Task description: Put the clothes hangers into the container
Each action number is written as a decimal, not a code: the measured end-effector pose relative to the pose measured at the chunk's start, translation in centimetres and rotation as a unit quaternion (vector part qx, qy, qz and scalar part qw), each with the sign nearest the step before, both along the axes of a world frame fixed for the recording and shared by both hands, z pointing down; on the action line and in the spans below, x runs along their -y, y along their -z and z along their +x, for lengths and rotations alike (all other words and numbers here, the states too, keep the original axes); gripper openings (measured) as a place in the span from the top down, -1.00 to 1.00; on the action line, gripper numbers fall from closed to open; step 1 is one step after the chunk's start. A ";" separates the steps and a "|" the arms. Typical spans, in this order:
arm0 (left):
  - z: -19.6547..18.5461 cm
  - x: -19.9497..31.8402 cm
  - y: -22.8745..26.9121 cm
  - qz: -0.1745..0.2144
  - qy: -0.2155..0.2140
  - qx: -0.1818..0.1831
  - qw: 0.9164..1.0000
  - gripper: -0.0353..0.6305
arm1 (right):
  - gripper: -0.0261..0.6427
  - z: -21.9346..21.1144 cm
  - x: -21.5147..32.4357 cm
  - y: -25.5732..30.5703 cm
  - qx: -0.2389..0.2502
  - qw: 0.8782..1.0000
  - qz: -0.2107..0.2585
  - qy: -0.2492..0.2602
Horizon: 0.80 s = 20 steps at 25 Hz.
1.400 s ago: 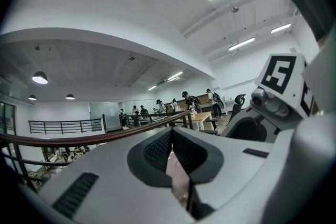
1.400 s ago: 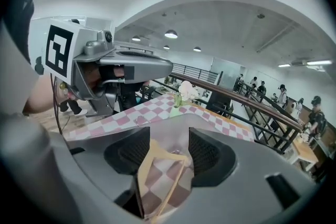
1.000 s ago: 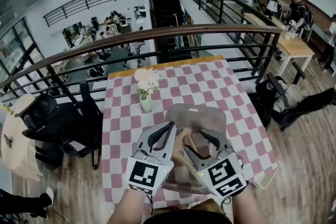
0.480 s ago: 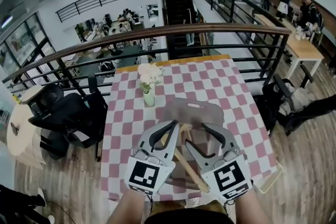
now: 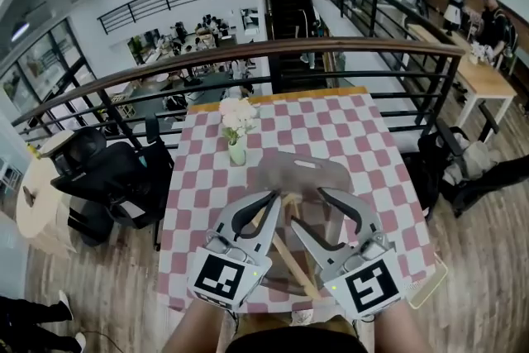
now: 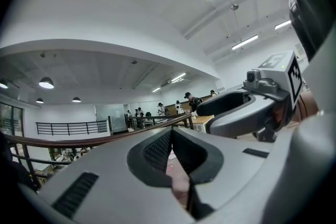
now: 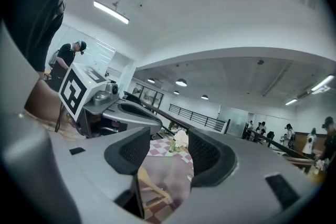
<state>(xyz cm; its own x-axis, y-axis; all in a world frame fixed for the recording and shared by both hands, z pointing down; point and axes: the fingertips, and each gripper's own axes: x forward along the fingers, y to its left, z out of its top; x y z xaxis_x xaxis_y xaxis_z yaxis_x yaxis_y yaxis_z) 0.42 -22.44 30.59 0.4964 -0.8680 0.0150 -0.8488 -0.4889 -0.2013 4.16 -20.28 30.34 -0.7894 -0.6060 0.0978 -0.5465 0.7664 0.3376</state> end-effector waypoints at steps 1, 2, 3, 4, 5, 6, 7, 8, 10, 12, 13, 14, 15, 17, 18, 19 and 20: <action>0.1 -0.1 0.1 0.000 -0.001 -0.002 1.000 0.87 | 0.24 0.1 -0.1 0.2 0.005 1.000 0.002 0.004; 0.2 -0.2 0.1 -0.001 -0.001 -0.005 1.000 0.87 | 0.24 0.2 -0.2 0.3 0.007 1.000 0.002 0.008; 0.2 -0.2 0.2 -0.002 -0.002 -0.008 1.000 0.87 | 0.24 0.3 -0.3 0.3 0.007 1.000 0.002 0.012; 0.3 -0.3 0.3 -0.004 -0.003 -0.014 1.000 0.87 | 0.24 0.3 -0.4 0.4 0.008 1.000 0.003 0.015; 0.4 -0.4 0.4 -0.004 -0.005 -0.020 1.000 0.87 | 0.24 0.4 -0.5 0.5 0.010 1.000 0.006 0.017; 0.5 -0.5 0.7 -0.001 -0.008 -0.025 1.000 0.87 | 0.24 0.5 -0.5 0.6 0.013 1.000 0.010 0.019; 0.6 -0.6 1.0 0.003 -0.011 -0.027 1.000 0.87 | 0.25 0.6 -0.6 0.8 0.017 1.000 0.014 0.020; 0.7 -0.8 1.3 0.008 -0.012 -0.028 1.000 0.87 | 0.25 0.7 -0.7 1.0 0.023 0.999 0.018 0.020; 1.0 -1.2 1.7 0.018 -0.016 -0.024 0.999 0.87 | 0.27 1.0 -0.7 1.4 0.036 0.999 0.026 0.015; 1.4 -1.6 1.8 0.022 -0.022 -0.020 0.999 0.87 | 0.35 1.3 -0.7 1.6 0.046 0.998 0.030 0.009; 1.6 -1.8 1.8 0.023 -0.027 -0.022 0.999 0.87 | 0.37 1.5 -0.6 1.7 0.049 0.998 0.031 0.006; 1.8 -1.9 1.9 0.025 -0.031 -0.026 0.999 0.87 | 0.39 1.6 -0.5 1.7 0.054 0.998 0.032 0.002; 1.9 -2.1 1.9 0.026 -0.035 -0.030 0.999 0.87 | 0.41 1.7 -0.3 1.8 0.060 0.998 0.032 -0.002; 2.1 -2.3 1.8 0.030 -0.042 -0.032 0.998 0.87 | 0.49 1.8 0.0 1.9 0.072 0.997 0.031 -0.010; 2.2 -2.3 1.8 0.030 -0.044 -0.032 0.998 0.87 | 0.53 1.9 0.2 1.8 0.074 0.997 0.028 -0.014; 2.2 -2.4 1.8 0.031 -0.046 -0.032 0.998 0.87 | 0.56 2.0 0.3 1.6 0.073 0.997 0.024 -0.018; 2.3 -2.4 1.8 0.032 -0.047 -0.031 0.998 0.87 | 0.59 2.1 0.5 1.5 0.074 0.997 0.019 -0.021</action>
<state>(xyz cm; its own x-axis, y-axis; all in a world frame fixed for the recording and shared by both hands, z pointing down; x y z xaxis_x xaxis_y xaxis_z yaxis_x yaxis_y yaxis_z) 2.69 -20.03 28.78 0.5744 -0.8154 -0.0717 -0.8112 -0.5555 -0.1826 6.23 -20.77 28.85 -0.7678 -0.6394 -0.0414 -0.6232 0.7302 0.2801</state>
